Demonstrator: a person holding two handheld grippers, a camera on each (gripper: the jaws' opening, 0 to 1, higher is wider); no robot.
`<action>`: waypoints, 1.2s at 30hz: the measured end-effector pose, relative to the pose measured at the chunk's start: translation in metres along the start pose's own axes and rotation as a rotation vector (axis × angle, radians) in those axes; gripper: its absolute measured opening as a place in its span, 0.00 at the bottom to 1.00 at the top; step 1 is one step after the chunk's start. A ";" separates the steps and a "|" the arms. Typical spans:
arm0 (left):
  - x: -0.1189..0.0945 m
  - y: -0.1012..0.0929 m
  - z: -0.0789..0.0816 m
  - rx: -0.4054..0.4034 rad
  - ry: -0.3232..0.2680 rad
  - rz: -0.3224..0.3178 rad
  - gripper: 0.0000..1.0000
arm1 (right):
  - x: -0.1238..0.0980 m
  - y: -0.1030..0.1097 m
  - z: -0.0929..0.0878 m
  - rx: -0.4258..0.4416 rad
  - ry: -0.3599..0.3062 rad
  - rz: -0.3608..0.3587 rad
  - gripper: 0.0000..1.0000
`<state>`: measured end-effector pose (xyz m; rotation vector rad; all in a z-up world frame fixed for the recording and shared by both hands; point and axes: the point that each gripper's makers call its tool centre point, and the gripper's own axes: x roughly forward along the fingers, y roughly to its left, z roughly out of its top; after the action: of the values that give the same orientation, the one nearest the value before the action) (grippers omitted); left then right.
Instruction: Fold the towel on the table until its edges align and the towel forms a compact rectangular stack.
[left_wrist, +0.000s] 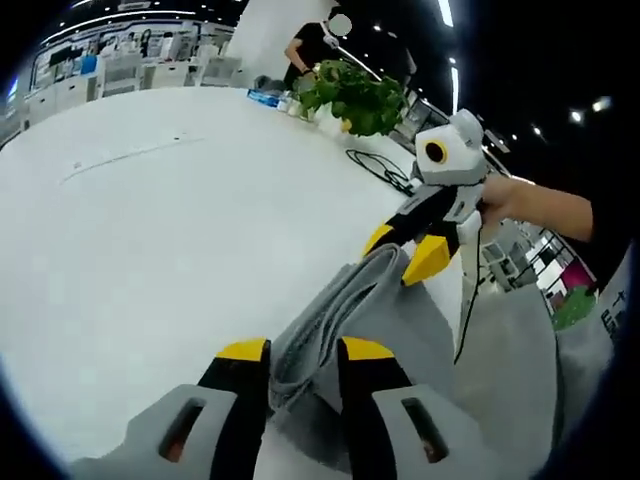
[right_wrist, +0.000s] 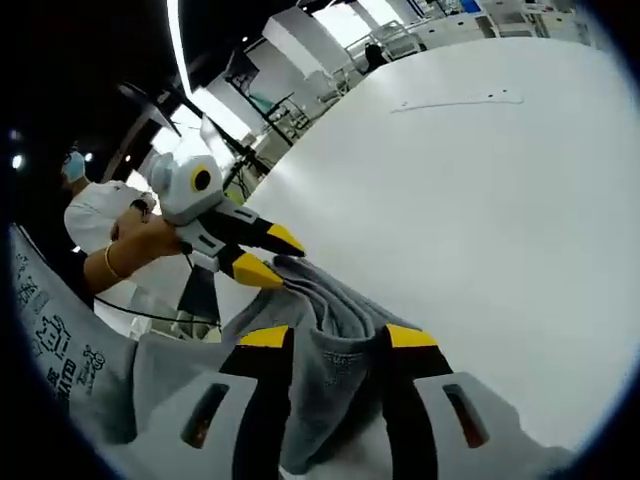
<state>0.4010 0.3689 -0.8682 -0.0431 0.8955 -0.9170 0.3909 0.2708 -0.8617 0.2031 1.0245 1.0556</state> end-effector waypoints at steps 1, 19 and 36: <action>0.000 0.000 -0.002 -0.002 0.001 0.005 0.30 | 0.000 -0.003 -0.002 -0.007 0.006 -0.013 0.31; 0.015 0.021 -0.027 0.016 0.010 0.175 0.27 | 0.014 -0.037 -0.021 -0.011 0.024 -0.183 0.19; -0.023 0.018 -0.006 0.021 -0.125 0.217 0.42 | -0.026 -0.040 -0.024 0.025 -0.130 -0.216 0.34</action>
<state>0.4022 0.3987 -0.8638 0.0146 0.7586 -0.7129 0.3949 0.2221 -0.8828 0.1747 0.9202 0.8242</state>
